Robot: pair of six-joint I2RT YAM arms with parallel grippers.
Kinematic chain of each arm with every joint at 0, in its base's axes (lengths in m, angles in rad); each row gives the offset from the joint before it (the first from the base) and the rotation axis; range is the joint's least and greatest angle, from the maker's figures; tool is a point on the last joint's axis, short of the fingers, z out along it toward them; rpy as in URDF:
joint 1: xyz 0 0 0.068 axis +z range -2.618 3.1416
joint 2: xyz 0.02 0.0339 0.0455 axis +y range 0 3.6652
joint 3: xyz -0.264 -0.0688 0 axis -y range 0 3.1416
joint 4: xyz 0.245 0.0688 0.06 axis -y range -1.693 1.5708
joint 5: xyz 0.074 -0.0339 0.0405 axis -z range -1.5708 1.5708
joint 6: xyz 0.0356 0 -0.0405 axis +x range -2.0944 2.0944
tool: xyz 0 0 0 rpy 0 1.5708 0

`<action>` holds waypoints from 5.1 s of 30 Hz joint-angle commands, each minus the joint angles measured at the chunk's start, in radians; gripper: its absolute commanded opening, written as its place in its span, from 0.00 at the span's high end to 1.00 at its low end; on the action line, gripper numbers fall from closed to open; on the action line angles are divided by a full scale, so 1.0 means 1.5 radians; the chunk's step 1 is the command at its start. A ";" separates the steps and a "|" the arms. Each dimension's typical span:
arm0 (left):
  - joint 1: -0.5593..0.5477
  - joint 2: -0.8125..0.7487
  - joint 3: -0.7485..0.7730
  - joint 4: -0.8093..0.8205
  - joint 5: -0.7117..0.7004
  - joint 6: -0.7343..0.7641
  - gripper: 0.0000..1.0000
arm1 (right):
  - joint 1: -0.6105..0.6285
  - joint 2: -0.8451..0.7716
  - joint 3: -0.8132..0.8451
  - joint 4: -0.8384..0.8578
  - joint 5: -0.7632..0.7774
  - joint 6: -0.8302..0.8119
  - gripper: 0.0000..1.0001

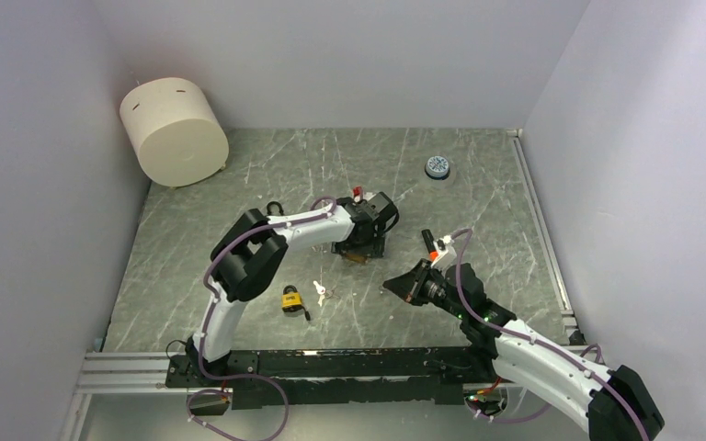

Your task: Unlock with the key

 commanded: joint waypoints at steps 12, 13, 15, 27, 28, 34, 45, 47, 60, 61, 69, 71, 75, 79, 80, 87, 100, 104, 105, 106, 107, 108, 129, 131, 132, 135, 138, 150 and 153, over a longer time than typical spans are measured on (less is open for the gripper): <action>0.001 0.047 0.058 -0.012 0.004 0.060 0.41 | -0.003 -0.030 -0.001 0.012 0.001 0.003 1.00; 0.000 0.048 0.058 -0.021 0.005 0.053 0.42 | -0.003 -0.030 -0.002 0.011 0.001 0.004 1.00; 0.000 0.049 0.059 -0.041 0.004 0.040 0.42 | -0.003 -0.031 -0.003 0.008 0.003 0.005 1.00; -0.002 0.065 0.055 -0.078 0.052 0.099 0.42 | -0.004 -0.031 -0.004 -0.003 0.015 0.011 1.00; -0.002 0.066 0.054 -0.082 0.049 0.102 0.46 | -0.004 -0.029 -0.005 0.000 0.014 0.013 1.00; -0.002 0.022 0.045 -0.065 0.061 0.089 0.68 | -0.006 -0.008 -0.007 0.022 0.000 0.018 1.00; -0.001 -0.265 -0.127 0.098 0.137 -0.029 0.87 | -0.010 0.012 -0.002 0.074 -0.044 0.004 1.00; -0.002 -0.310 -0.170 0.130 0.139 -0.066 0.89 | -0.009 0.023 0.016 0.061 -0.052 -0.006 1.00; -0.002 -0.495 -0.328 0.242 0.072 -0.269 0.97 | 0.102 0.142 0.131 0.080 -0.053 0.006 1.00; -0.002 -0.505 -0.339 0.246 0.060 -0.280 0.97 | 0.109 0.145 0.142 0.078 -0.047 0.003 1.00; -0.002 -0.534 -0.361 0.226 0.023 -0.317 0.98 | 0.122 0.199 0.205 0.059 -0.014 0.003 1.00; -0.002 -0.539 -0.363 0.226 0.016 -0.318 0.98 | 0.122 0.219 0.217 0.052 -0.008 0.012 1.00; -0.002 -0.544 -0.365 0.220 0.009 -0.320 0.98 | 0.122 0.238 0.226 0.054 0.004 0.027 1.00; -0.002 -0.551 -0.373 0.224 0.010 -0.323 0.98 | 0.122 0.236 0.218 0.065 0.033 0.050 1.00; -0.002 -0.551 -0.374 0.224 0.009 -0.323 0.98 | 0.122 0.233 0.212 0.082 0.035 0.052 1.00; -0.002 -0.549 -0.375 0.228 0.011 -0.325 0.97 | 0.122 0.229 0.206 0.121 0.023 0.037 1.00; -0.002 -0.537 -0.375 0.240 0.027 -0.327 0.97 | 0.122 0.224 0.196 0.126 0.040 0.051 1.00; -0.002 -0.532 -0.369 0.239 0.032 -0.324 0.97 | 0.121 0.232 0.203 0.118 0.050 0.055 1.00; -0.002 -0.531 -0.369 0.239 0.034 -0.324 0.98 | 0.121 0.233 0.203 0.119 0.053 0.056 1.00; -0.002 -0.531 -0.370 0.240 0.036 -0.325 0.97 | 0.120 0.233 0.202 0.119 0.055 0.058 1.00; -0.002 -0.530 -0.371 0.242 0.037 -0.325 0.97 | 0.119 0.233 0.202 0.121 0.056 0.060 1.00; -0.002 -0.530 -0.373 0.243 0.038 -0.326 0.97 | 0.117 0.232 0.202 0.122 0.057 0.060 1.00; -0.002 -0.506 -0.394 0.293 0.103 -0.351 0.97 | 0.111 0.276 0.216 0.106 0.174 0.037 1.00; -0.003 -0.500 -0.396 0.300 0.113 -0.353 0.97 | 0.110 0.277 0.216 0.112 0.178 0.026 1.00; -0.002 -0.498 -0.397 0.304 0.118 -0.352 0.97 | 0.110 0.276 0.215 0.113 0.180 0.021 1.00; -0.002 -0.489 -0.400 0.315 0.137 -0.352 0.98 | 0.102 0.275 0.216 0.122 0.168 0.021 1.00; -0.002 -0.489 -0.414 0.350 0.172 -0.360 0.97 | 0.072 0.286 0.217 0.154 0.117 0.042 1.00; -0.002 -0.523 -0.444 0.431 0.242 -0.372 0.97 | 0.015 0.321 0.237 0.213 0.026 0.070 1.00; -0.002 -0.536 -0.455 0.441 0.220 -0.349 0.97 | -0.002 0.311 0.205 0.291 -0.036 0.079 1.00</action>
